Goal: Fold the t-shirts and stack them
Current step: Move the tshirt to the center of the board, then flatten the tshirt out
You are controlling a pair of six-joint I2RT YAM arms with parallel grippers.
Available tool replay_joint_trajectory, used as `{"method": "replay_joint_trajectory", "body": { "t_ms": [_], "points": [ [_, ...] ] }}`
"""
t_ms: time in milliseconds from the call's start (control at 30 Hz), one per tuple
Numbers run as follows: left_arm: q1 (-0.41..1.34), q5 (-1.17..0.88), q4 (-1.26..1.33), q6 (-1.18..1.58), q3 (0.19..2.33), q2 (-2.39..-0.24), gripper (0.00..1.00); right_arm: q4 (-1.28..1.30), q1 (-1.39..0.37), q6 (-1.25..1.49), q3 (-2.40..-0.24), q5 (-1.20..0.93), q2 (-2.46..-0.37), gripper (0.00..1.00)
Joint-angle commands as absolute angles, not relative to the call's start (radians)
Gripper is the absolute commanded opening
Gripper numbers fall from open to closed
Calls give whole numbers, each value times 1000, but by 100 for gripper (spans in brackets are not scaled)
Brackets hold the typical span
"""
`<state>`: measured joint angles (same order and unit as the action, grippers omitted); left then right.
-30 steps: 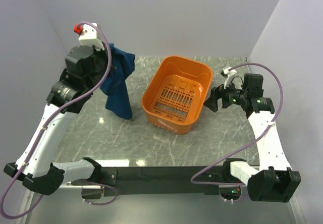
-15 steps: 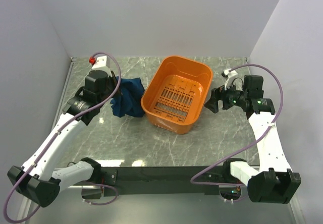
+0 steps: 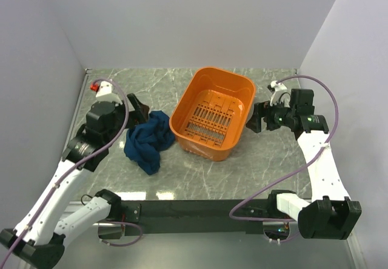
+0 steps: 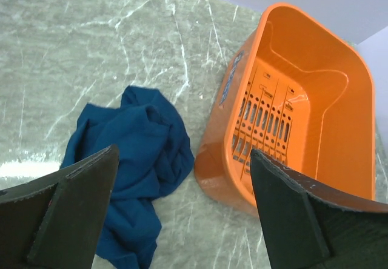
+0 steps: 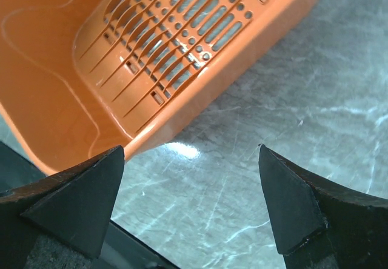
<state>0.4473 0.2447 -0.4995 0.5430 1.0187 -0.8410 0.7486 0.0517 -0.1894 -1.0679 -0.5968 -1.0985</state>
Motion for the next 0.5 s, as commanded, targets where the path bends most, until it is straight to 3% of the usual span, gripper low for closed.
{"method": "replay_joint_trajectory", "body": {
  "t_ms": [0,200,467],
  "points": [
    [445,256,-466,598,962,-772,94,695,37,-59,-1108,-509,-1103,98],
    [445,271,-460,650,890,-692,96,638,9,106,-1115,-376,-1140,100],
    [445,290,-453,676,865,-669,97,606,-48,163,-1157,-359,-1215,100]
  ]
}}
